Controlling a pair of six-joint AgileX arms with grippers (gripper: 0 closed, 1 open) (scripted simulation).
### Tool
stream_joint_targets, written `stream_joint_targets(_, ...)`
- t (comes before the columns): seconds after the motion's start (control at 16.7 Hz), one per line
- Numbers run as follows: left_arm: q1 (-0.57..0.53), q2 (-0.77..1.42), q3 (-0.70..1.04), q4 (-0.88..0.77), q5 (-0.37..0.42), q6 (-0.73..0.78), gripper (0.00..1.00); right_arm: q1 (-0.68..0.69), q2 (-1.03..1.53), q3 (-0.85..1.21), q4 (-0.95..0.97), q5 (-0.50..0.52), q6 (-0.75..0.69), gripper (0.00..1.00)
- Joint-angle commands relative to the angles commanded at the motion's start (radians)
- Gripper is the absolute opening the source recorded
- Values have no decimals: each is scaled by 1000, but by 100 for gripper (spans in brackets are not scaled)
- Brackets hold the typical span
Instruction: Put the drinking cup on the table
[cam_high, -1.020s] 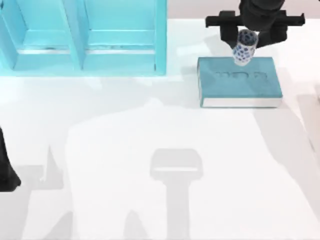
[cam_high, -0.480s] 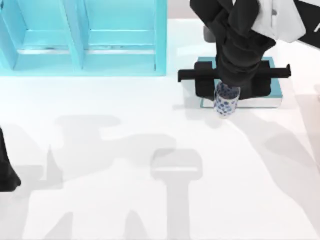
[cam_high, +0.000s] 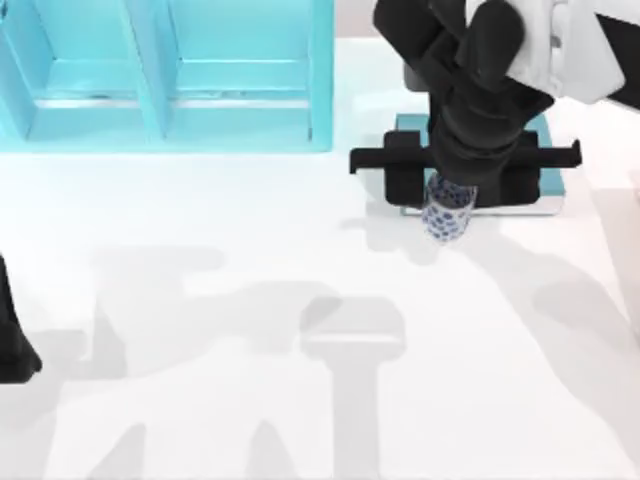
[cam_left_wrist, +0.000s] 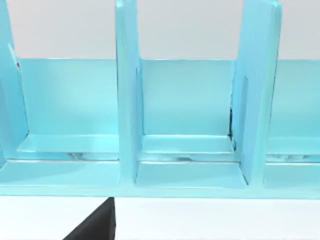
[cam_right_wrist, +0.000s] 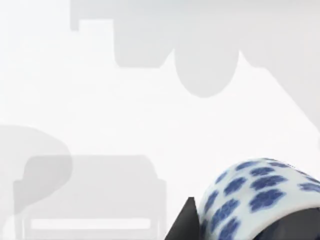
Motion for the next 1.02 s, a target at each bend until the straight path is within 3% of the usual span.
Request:
stream_joint_targets(0.42, 0, 0, 0, 0, 0, 0, 100, -10, 53, -120, 199, -1, -13, 0)
stream_joint_targets(0.72, 0, 0, 0, 0, 0, 0, 100, -12, 70, -145, 226, -1, -15, 0)
stream_joint_targets(1.02, 0, 0, 0, 0, 0, 0, 100, -12, 70, -145, 226, -1, -15, 38)
